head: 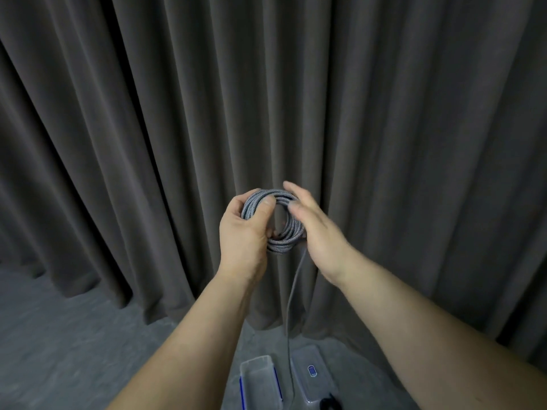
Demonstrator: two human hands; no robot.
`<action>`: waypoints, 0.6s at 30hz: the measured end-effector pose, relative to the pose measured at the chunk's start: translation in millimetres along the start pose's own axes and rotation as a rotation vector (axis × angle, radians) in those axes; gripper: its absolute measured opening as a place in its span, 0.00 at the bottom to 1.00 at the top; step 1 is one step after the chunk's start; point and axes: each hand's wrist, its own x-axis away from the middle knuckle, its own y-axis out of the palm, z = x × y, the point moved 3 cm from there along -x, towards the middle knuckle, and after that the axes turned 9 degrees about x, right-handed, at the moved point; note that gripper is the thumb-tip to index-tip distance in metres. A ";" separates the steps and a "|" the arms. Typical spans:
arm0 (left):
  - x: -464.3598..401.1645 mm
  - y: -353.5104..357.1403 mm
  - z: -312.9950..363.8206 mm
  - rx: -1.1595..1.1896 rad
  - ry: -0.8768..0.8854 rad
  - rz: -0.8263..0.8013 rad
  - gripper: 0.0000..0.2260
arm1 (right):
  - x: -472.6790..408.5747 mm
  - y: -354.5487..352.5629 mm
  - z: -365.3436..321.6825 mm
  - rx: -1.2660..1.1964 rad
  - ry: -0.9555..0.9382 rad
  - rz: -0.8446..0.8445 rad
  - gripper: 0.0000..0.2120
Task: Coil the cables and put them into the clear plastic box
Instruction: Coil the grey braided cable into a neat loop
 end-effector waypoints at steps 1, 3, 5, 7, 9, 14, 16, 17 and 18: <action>0.4 2.4 1.1 -0.024 0.024 -0.024 0.04 | -2.7 2.0 1.1 -0.137 0.048 0.106 0.17; 3.4 7.0 2.2 -0.057 0.055 -0.078 0.07 | -4.4 4.6 3.4 -0.205 0.156 0.297 0.17; 7.6 9.6 1.5 -0.071 0.068 -0.086 0.14 | 1.0 4.3 0.0 -0.005 0.138 0.438 0.19; 12.9 13.4 1.6 -0.042 0.079 -0.045 0.14 | 10.2 2.7 -3.9 0.202 0.041 0.536 0.20; 17.8 18.3 3.1 0.020 0.063 0.012 0.13 | 15.4 2.0 -7.0 0.306 -0.042 0.555 0.23; 18.6 23.3 6.9 0.089 0.006 0.131 0.08 | 20.8 4.6 -10.6 0.499 -0.157 0.496 0.26; 20.6 25.2 8.8 0.091 -0.024 0.119 0.09 | 25.5 4.4 -8.6 0.545 -0.126 0.406 0.29; 21.7 26.1 8.9 0.094 -0.046 0.111 0.10 | 27.0 3.4 -6.9 0.563 -0.110 0.369 0.29; 23.0 27.2 8.3 0.092 -0.064 0.109 0.10 | 26.6 1.4 -4.9 0.582 -0.102 0.351 0.27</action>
